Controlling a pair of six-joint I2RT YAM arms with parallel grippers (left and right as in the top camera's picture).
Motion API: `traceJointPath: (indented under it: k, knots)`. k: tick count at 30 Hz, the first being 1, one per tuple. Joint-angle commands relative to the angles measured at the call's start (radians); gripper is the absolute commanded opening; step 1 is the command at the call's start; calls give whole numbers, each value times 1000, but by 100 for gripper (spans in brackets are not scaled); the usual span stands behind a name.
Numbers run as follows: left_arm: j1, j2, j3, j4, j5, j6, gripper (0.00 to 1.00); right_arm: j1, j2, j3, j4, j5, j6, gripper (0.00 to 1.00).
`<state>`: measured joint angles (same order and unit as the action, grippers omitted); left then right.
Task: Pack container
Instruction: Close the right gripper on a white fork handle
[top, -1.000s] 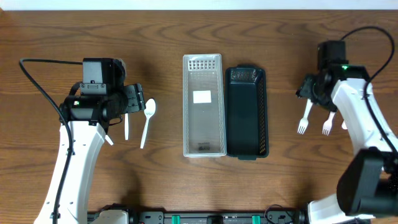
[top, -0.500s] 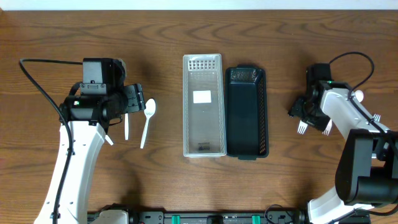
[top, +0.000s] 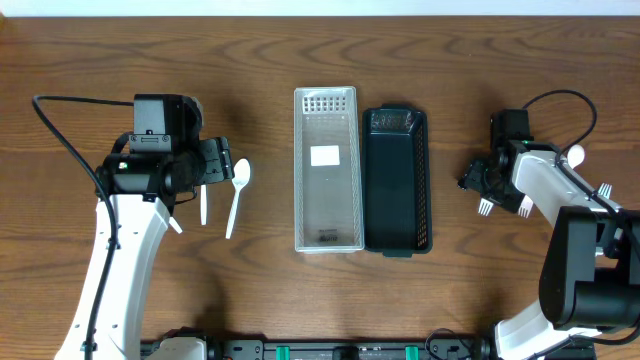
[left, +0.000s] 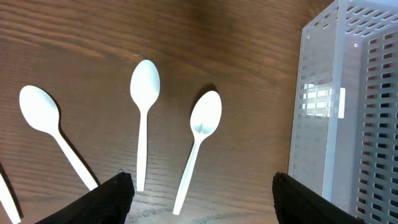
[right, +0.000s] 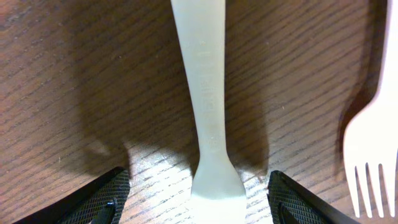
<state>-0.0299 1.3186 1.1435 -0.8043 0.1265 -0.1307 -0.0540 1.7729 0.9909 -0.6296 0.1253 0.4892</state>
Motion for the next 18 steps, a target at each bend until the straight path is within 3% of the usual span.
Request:
traceJointPath:
  k: [1, 12, 18]
  knots:
    - [-3, 1, 17, -3, -11, 6, 74, -8, 19, -6, 2, -3, -23, 74]
    - [-3, 1, 17, -3, -11, 5, 74, -11, 62, -6, -2, -29, -23, 73]
    - [-3, 1, 17, -3, -11, 6, 74, -11, 62, -6, -10, -29, -23, 48]
